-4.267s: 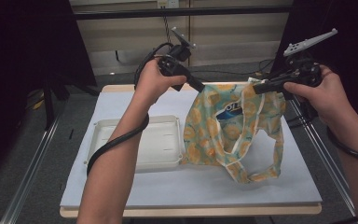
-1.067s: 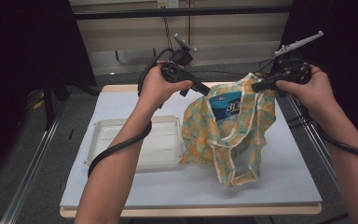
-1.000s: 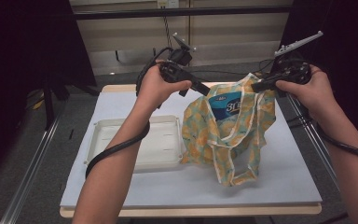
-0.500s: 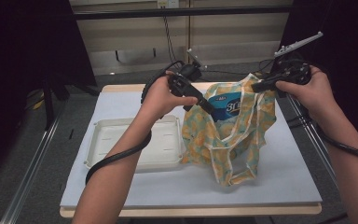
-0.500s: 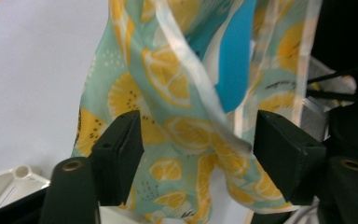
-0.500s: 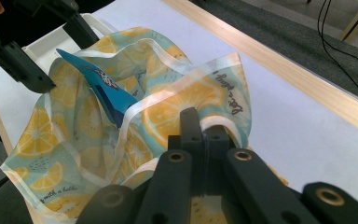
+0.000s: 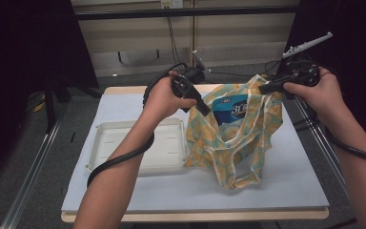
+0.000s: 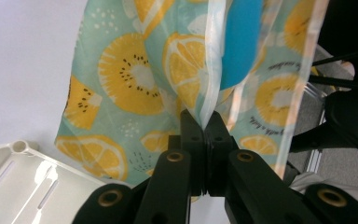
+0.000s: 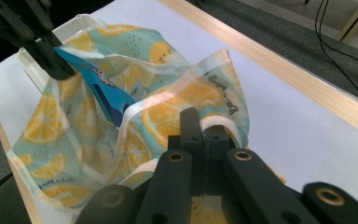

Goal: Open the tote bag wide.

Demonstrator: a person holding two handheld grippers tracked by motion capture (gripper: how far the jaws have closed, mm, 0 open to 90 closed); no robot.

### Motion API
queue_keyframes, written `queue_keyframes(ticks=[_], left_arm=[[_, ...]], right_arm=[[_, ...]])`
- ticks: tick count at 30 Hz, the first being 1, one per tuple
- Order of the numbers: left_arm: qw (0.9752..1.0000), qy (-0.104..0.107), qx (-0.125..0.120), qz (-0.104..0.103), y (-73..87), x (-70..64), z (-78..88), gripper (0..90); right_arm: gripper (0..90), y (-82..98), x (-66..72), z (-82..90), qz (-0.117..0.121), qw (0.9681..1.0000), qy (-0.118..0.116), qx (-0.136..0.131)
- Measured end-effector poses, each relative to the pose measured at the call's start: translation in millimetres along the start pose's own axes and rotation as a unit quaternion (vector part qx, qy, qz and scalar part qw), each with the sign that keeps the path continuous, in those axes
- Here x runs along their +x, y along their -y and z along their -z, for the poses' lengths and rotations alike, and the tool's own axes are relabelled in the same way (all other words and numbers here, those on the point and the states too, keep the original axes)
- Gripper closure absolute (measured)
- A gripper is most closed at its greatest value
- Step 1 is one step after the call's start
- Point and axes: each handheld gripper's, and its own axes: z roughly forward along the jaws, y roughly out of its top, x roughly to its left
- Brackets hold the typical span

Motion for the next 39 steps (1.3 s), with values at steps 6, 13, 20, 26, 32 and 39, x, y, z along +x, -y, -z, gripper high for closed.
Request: queue_keyframes(ticks=[6, 13, 20, 26, 32, 39], left_arm=[[0.9985, 0.017, -0.051, 0.010, -11.5, -2.9, 36.0, 89.5], [0.9948, 0.012, -0.098, 0.023, -21.1, 6.3, 43.5, 89.6], [0.9911, -0.004, -0.118, 0.061, -27.0, 23.6, 23.1, 89.7], [0.9931, -0.012, -0.085, 0.081, -31.2, 31.7, -7.8, 89.6], [0.9922, -0.012, -0.070, 0.102, -24.1, 41.6, -23.8, 89.6], [0.9894, -0.003, -0.073, 0.125, -14.2, 47.5, -30.6, 89.6]], right_arm=[[90.0, -0.2, -0.3, 6.0, -0.003, 1.0000, 0.001, -0.005], [90.0, -1.4, -2.1, 10.8, -0.003, 0.9999, 0.003, -0.009], [90.0, -0.6, -8.2, 14.3, -0.017, 0.9997, 0.010, -0.016], [90.0, 1.5, -13.7, 11.7, -0.024, 0.9994, 0.022, -0.012], [90.0, 7.6, -19.3, 8.3, -0.029, 0.9991, 0.031, -0.005], [90.0, 16.2, -23.3, 1.1, -0.034, 0.9989, 0.030, 0.013]])
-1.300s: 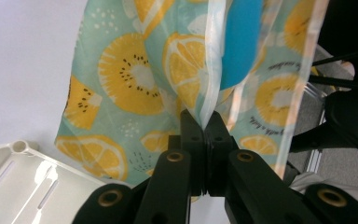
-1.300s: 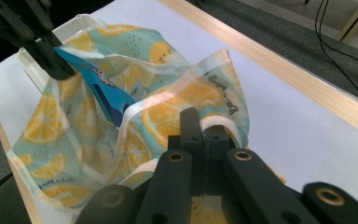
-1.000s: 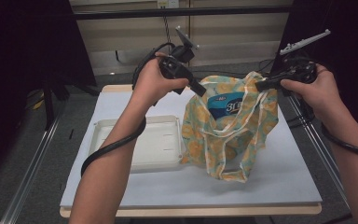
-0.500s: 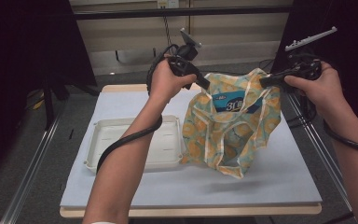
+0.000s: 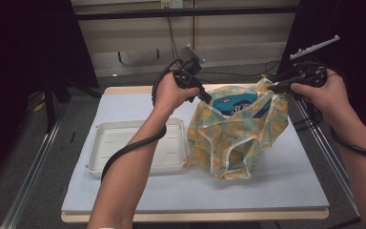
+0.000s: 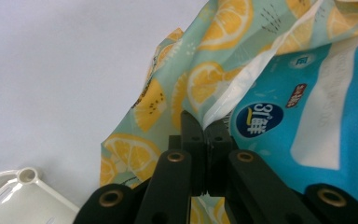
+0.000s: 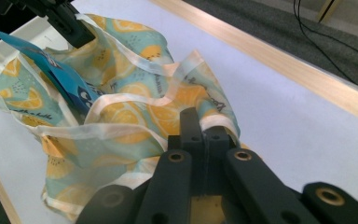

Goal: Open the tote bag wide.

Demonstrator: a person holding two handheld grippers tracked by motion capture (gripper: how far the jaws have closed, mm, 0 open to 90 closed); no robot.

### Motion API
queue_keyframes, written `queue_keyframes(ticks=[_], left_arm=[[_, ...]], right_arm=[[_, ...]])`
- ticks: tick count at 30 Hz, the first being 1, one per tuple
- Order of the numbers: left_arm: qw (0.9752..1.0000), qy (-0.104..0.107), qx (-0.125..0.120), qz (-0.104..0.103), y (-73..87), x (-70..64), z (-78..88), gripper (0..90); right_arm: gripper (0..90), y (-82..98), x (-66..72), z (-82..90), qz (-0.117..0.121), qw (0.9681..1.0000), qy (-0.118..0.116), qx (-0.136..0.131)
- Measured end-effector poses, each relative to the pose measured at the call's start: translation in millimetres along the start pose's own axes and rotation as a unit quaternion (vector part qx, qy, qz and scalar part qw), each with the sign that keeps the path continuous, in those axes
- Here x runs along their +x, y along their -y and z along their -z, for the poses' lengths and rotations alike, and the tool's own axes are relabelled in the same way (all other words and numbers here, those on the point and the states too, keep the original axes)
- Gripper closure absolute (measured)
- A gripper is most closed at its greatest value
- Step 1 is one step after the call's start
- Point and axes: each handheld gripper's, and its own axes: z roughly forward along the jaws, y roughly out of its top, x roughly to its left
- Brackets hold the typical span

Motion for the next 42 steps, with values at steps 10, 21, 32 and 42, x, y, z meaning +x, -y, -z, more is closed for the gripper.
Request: queue_keyframes(ticks=[10, 21, 32, 42], left_arm=[[0.9995, 0.009, -0.005, -0.031, 12.1, -0.8, 14.5, 77.3], [0.9962, -0.008, -0.006, -0.087, 31.2, -12.9, 28.9, 32.3], [0.9953, 0.007, 0.027, -0.092, 48.9, -21.0, 10.1, 23.1], [0.9944, 0.002, 0.040, -0.097, 44.3, -23.9, 3.1, 86.7]], right_arm=[[90.0, 3.6, 4.4, -4.4, 0.007, 0.9997, -0.004, 0.022], [90.0, 3.1, 7.5, -4.8, 0.013, 0.9996, 0.001, 0.026], [90.0, 4.5, 6.9, -4.5, 0.010, 0.9997, 0.000, 0.020], [90.0, 3.4, 6.6, -4.0, 0.009, 0.9998, 0.002, 0.016]])
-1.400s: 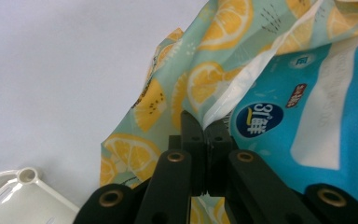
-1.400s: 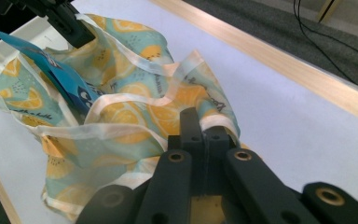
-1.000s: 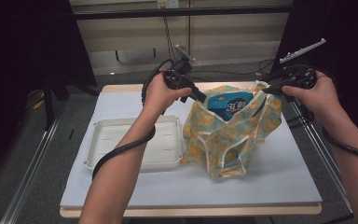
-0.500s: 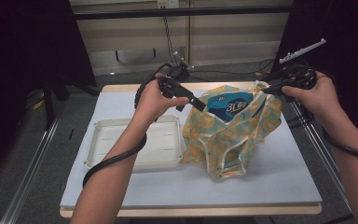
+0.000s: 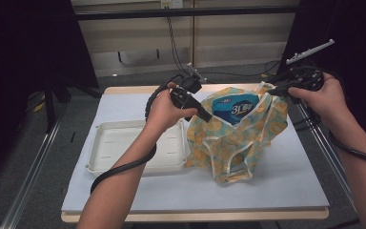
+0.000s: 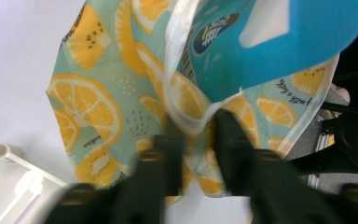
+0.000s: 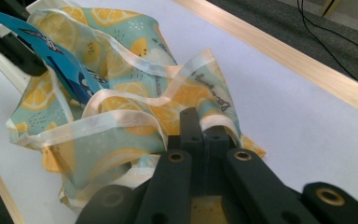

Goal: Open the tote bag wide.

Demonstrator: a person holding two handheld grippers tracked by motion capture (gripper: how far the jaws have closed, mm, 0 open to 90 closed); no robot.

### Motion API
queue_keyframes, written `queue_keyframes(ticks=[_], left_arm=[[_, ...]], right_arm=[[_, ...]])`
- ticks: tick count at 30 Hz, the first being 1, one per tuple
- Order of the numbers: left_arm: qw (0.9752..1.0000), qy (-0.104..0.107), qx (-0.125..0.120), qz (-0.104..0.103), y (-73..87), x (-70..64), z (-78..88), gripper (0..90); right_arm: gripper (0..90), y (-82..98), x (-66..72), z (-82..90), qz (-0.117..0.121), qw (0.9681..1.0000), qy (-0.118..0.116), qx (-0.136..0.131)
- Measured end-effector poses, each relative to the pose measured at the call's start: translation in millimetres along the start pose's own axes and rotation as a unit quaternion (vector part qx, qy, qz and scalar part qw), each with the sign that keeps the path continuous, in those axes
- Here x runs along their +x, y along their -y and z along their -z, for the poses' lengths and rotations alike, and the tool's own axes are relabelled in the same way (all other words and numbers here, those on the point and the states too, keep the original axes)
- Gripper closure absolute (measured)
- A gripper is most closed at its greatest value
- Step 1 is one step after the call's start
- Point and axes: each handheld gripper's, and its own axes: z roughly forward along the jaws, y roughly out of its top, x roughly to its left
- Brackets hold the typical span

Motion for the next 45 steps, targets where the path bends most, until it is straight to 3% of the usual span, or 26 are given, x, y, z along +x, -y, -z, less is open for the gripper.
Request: queue_keyframes(ticks=[4, 10, 13, 14, 20, 21, 22, 24, 25, 27, 32, 35, 41, 44, 45], left_arm=[[1.0000, 0.002, 0.006, 0.006, -2.4, -2.9, 8.0, 90.0], [0.9991, 0.011, -0.040, 0.012, -7.4, -6.1, 39.1, 90.0], [0.9980, 0.018, -0.061, 0.001, -12.7, -5.5, 57.3, 90.0], [0.9970, 0.024, -0.073, -0.005, -15.4, -5.4, 62.9, 90.0], [0.9907, 0.026, -0.133, 0.011, -27.5, 0.2, 74.8, 90.0], [0.9891, 0.027, -0.143, 0.024, -28.7, 2.9, 74.2, 90.0], [0.9876, 0.012, -0.152, 0.036, -30.2, 8.7, 71.2, 90.0], [0.9870, 0.001, -0.156, 0.039, -30.4, 14.3, 68.2, 90.0], [0.9853, -0.004, -0.162, 0.056, -30.0, 21.4, 61.4, 90.0], [0.9857, -0.009, -0.155, 0.066, -29.6, 24.9, 56.8, 90.0], [0.9903, -0.031, -0.108, 0.081, -24.2, 43.2, 29.0, 90.0], [0.9914, -0.024, -0.094, 0.088, -20.8, 46.5, 19.1, 90.0], [0.9920, -0.014, -0.092, 0.085, -16.8, 45.5, 20.9, 90.0], [0.9901, -0.011, -0.102, 0.096, -14.1, 42.2, 21.5, 89.9], [0.9921, -0.011, -0.093, 0.084, -12.6, 43.7, 23.1, 89.5]], right_arm=[[90.0, 0.0, -0.9, 0.6, 0.001, 1.0000, 0.001, -0.002], [90.0, 0.2, -1.6, 2.7, -0.002, 1.0000, 0.002, -0.004], [90.0, -0.1, -2.7, 3.9, -0.002, 1.0000, 0.006, -0.008], [90.0, -0.7, -2.7, 5.1, -0.004, 1.0000, 0.004, -0.007], [90.0, -3.7, -2.5, 6.9, -0.002, 0.9999, 0.003, -0.013], [90.0, -4.5, -2.1, 7.7, -0.004, 0.9999, 0.003, -0.013], [90.0, -6.0, -2.6, 9.0, -0.002, 0.9998, 0.004, -0.017], [90.0, -6.5, -3.1, 9.7, -0.002, 0.9998, 0.004, -0.020], [90.0, -6.9, -4.5, 11.0, -0.007, 0.9997, 0.004, -0.025], [90.0, -6.3, -6.7, 11.2, -0.008, 0.9997, 0.005, -0.023], [90.0, -1.0, -11.5, 6.9, -0.015, 0.9998, 0.008, -0.012], [90.0, 2.2, -13.2, 3.8, -0.016, 0.9998, 0.008, -0.008], [90.0, 4.7, -14.1, 5.0, -0.020, 0.9998, 0.003, -0.009], [89.9, 4.8, -13.8, 6.2, -0.019, 0.9998, 0.004, -0.009], [89.9, 4.9, -13.5, 6.9, -0.018, 0.9998, 0.005, -0.007]])
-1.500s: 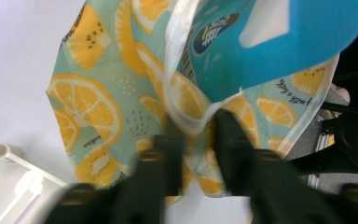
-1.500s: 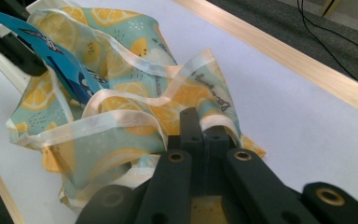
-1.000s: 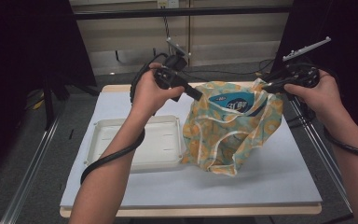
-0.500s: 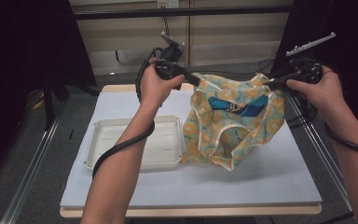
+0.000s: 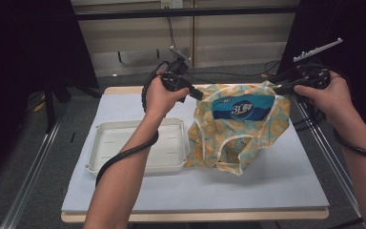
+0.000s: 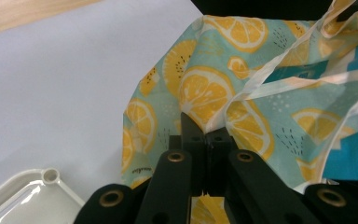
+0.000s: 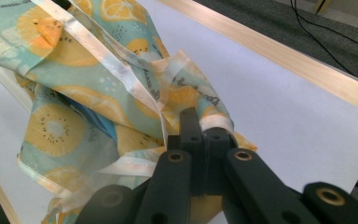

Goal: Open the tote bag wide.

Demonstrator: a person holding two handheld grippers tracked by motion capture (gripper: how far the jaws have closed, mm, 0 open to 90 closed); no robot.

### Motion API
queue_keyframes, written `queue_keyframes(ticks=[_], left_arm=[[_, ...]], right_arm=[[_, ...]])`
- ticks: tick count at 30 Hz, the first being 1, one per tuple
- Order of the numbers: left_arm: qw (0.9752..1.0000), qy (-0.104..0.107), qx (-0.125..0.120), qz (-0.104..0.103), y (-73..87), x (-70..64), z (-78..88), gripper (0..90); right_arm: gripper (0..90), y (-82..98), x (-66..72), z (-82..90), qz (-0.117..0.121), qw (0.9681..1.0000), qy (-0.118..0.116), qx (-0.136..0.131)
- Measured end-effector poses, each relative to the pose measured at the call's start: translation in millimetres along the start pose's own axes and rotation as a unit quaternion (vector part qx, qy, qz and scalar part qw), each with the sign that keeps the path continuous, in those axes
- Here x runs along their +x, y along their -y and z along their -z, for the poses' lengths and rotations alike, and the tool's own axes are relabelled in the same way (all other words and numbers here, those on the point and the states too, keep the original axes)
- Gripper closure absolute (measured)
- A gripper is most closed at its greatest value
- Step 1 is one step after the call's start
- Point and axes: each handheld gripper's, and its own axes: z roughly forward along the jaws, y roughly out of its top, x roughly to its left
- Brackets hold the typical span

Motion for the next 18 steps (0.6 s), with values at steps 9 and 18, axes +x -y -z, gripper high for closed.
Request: queue_keyframes(ticks=[9, 18], left_arm=[[0.9995, -0.012, -0.028, -0.011, 11.6, 0.3, 18.2, 43.1], [0.9959, -0.023, 0.000, -0.088, 24.6, -15.2, 23.7, 34.7]], right_arm=[[89.6, 4.5, 0.3, 3.3, 0.001, 0.9999, 0.006, 0.008], [89.1, 7.3, 0.2, 4.3, -0.002, 0.9999, 0.009, 0.007]])
